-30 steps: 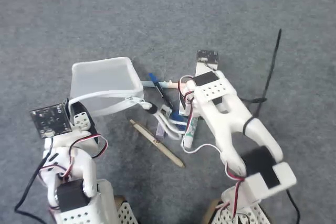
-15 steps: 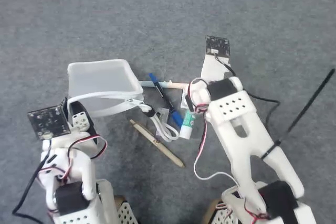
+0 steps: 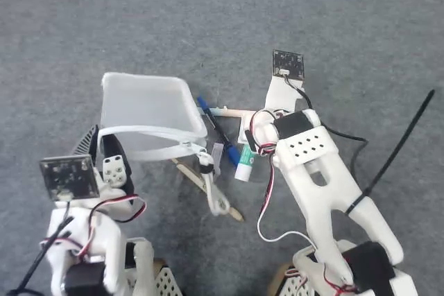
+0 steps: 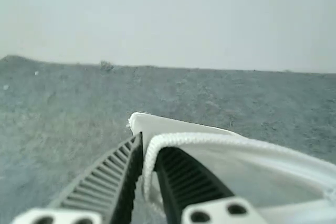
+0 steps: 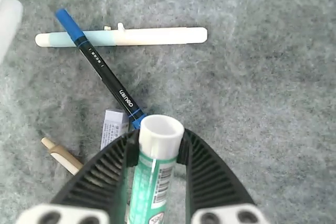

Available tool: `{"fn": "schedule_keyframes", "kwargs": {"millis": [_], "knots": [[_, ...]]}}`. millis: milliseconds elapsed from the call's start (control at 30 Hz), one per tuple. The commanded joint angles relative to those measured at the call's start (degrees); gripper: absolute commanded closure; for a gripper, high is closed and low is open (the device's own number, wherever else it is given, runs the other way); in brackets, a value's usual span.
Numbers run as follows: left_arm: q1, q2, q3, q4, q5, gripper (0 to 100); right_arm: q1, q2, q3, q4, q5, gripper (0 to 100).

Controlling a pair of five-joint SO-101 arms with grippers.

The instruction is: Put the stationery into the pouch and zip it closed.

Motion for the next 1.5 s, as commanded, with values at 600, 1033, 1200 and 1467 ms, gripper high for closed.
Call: {"fn": "schedule_keyframes", "kwargs": {"millis": [600,1033,1200,1467], "knots": [[1.14,24.09,-26.07,3.69,0.09,99,2.95,-3.3,-0.53,-2.95,-0.53,99.3],[1.14,41.14,-38.99,7.91,5.1,99,2.95,-3.3,-0.53,-2.95,-0.53,99.3],[1.05,45.19,-38.9,7.65,8.44,99,2.95,-3.56,-0.53,-2.77,-0.53,99.3],[0.79,47.38,-38.55,6.51,8.53,99,2.95,-3.21,-0.44,-3.65,-0.44,99.3]]}}
